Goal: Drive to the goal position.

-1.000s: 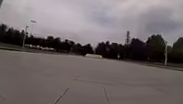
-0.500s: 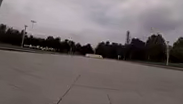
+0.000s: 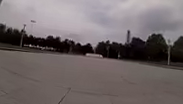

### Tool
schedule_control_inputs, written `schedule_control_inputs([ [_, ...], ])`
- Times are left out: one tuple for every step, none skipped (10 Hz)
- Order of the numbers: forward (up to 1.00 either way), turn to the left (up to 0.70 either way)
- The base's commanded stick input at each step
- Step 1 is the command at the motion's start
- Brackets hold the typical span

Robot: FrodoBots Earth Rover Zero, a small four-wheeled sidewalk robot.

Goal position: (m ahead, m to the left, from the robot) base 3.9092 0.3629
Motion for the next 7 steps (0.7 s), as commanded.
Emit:
schedule_control_inputs([
  [0.7, 0.0],
  [0.7, 0.0],
  [0.7, 0.0],
  [0.7, 0.0],
  [0.7, -0.13],
  [0.7, -0.25],
  [0.7, 0.0],
])
